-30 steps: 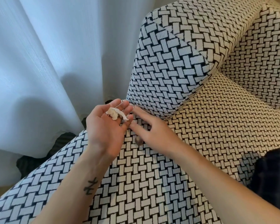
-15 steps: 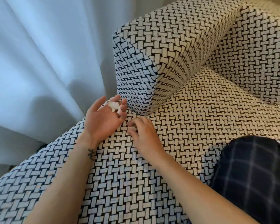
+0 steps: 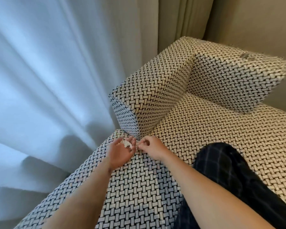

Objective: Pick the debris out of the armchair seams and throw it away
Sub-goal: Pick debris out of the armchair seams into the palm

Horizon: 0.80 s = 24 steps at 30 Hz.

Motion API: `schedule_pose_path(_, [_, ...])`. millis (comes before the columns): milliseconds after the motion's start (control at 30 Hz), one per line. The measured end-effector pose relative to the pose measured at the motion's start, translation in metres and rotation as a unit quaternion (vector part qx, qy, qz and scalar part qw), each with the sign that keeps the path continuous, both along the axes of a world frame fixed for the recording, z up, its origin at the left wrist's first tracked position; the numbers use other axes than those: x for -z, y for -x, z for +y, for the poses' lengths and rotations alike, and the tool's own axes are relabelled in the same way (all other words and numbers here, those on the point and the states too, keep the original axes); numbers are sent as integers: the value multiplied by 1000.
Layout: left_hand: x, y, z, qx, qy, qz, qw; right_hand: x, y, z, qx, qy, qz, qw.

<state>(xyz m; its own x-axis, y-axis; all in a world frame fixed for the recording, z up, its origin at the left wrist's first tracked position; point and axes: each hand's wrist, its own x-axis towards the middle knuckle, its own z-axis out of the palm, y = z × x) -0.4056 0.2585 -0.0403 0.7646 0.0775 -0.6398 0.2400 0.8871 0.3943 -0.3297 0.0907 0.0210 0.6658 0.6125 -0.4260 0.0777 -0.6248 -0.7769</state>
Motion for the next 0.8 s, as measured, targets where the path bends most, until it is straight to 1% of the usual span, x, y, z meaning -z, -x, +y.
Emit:
schedule_pose_path(33, [-4, 0, -3, 3, 9, -9, 1000, -4, -3, 1, 7, -16, -6, 1000])
schedule_pose_path(167, [-27, -4, -59, -16, 64, -66, 996, -22, -10, -31, 19, -54, -25, 998])
schedule_pose_path(300, [-57, -28, -113, -29, 109, -108, 988, -48, -33, -71, 25, -99, -40, 994])
schedule_pose_path(433, [-97, -75, -154, 8, 67, -121, 990, -80, -74, -123, 66, -142, -70, 985])
schedule_pose_path(533, [-125, -117, -183, 39, 49, -129, 990, -103, -104, -159, 99, -147, -85, 980])
schedule_pose_path(667, [-151, -173, -228, 26, 62, -115, 991, -122, -153, -202, 140, -151, -114, 972])
schedule_pose_path(800, [-167, -218, -263, 13, 58, -103, 993, -133, -202, -235, 163, -119, -134, 970])
